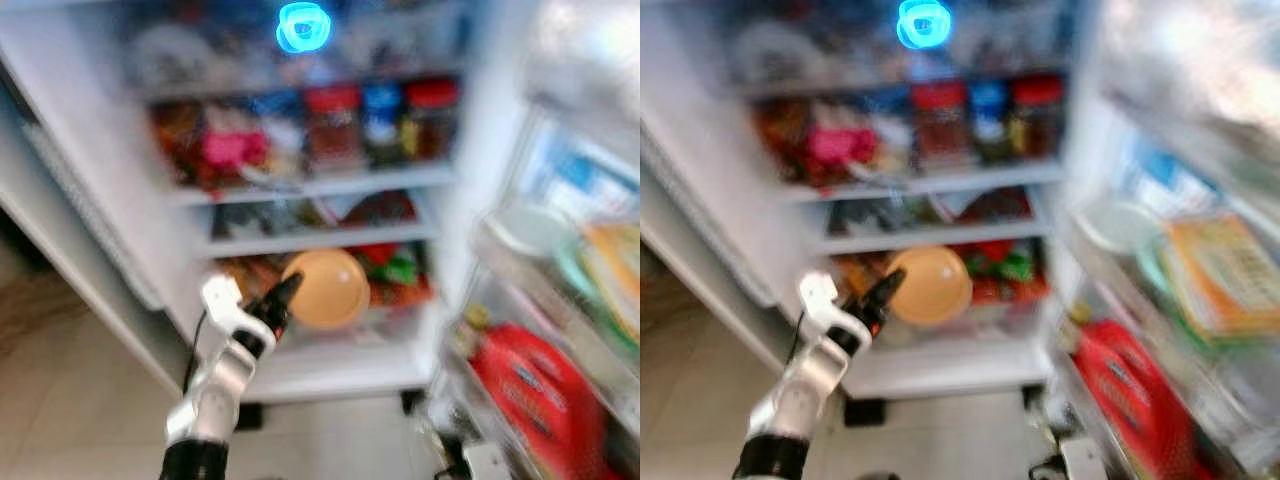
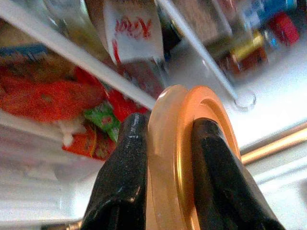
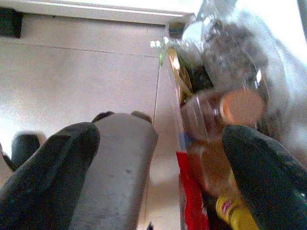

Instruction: Restocking fridge

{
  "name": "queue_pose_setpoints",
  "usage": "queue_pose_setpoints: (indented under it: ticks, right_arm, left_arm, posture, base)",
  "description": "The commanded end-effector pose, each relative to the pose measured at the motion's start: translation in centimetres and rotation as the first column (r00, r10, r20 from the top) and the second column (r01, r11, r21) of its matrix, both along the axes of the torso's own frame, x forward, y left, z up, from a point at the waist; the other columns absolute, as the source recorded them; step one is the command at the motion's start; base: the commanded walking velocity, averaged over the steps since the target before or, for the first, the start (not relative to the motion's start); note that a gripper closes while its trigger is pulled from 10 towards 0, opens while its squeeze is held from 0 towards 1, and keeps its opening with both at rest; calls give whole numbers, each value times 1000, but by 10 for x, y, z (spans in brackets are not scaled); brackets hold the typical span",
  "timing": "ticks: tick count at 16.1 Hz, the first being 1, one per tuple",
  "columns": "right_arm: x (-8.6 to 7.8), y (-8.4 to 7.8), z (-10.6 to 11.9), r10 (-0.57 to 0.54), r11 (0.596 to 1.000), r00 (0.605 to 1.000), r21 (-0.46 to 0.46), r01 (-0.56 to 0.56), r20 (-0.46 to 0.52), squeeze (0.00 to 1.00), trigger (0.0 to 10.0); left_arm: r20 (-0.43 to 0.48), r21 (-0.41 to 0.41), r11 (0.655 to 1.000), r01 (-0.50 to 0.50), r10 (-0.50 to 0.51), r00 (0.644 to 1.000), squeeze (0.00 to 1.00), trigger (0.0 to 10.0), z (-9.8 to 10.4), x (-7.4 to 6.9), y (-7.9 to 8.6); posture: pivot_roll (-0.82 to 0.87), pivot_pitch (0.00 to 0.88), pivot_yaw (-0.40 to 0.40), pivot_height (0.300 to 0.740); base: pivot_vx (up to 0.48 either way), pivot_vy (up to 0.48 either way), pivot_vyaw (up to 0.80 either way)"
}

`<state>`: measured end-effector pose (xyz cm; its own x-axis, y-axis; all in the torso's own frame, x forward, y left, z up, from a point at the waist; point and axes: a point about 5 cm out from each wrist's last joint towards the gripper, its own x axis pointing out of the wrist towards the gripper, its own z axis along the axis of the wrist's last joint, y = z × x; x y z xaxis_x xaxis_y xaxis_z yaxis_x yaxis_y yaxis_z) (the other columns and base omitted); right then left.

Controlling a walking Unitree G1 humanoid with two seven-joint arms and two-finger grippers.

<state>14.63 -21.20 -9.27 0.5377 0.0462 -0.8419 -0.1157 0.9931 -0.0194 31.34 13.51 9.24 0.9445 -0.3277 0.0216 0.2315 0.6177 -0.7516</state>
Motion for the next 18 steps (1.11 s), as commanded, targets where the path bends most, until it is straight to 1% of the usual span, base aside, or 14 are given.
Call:
queue_pose_setpoints:
  ticks: [1, 8, 10, 11, 12, 13, 14, 18]
  right_arm:
    - [-18, 8, -8, 2, 1000, 997, 24, -1, -74, 0, 10000]
    - [-17, 8, -8, -6, 1000, 997, 28, 8, -75, 0, 10000]
    - [-17, 8, -8, -4, 1000, 997, 31, 7, -76, 0, 10000]
    - [-17, 8, -8, -4, 999, 997, 31, 6, -76, 0, 10000]
    - [-17, 8, -8, -2, 999, 997, 32, 5, -78, 0, 10000]
    - [-17, 8, -8, 0, 999, 997, 33, 2, -79, 0, 10000]
    - [-16, 8, -8, 1, 999, 997, 33, 1, -79, 0, 10000]
    - [-15, 7, -8, 1, 1000, 997, 29, 1, -78, 0, 10000]
  left_arm:
    - [1, 2, 998, -68, 68, 998, 0, 10000, 1, 2, 18]
    - [-10, -70, 989, -131, 130, 991, 0, 10000, 3, 11, 25]
    - [-38, -116, 981, -154, 151, 988, 0, 10000, -1, 14, 28]
    - [-41, -121, 980, -156, 152, 987, 0, 10000, -1, 14, 28]
    - [-61, -140, 976, -169, 162, 985, 0, 10000, -5, 16, 30]
    - [-99, -160, 969, -190, 176, 979, 0, 10000, -12, 17, 33]
    - [-130, -156, 966, -208, 189, 973, 0, 10000, -19, 18, 37]
    - [-184, -127, 960, -251, 226, 957, 0, 10000, -30, 20, 45]
  posture:
    - [-117, 0, 41, 653]
    - [-120, 0, 39, 653]
    - [-118, 0, 37, 653]
    - [-118, 0, 37, 653]
    - [-118, 0, 36, 653]
    - [-118, 0, 32, 653]
    - [-121, 0, 31, 653]
    - [-127, 0, 23, 653]
  base:
    - [277, 0, 0]
    - [281, 0, 0]
    - [281, 0, 0]
    - [281, 0, 0]
    - [281, 0, 0]
    - [281, 0, 0]
    - [262, 0, 0]
    - [265, 0, 0]
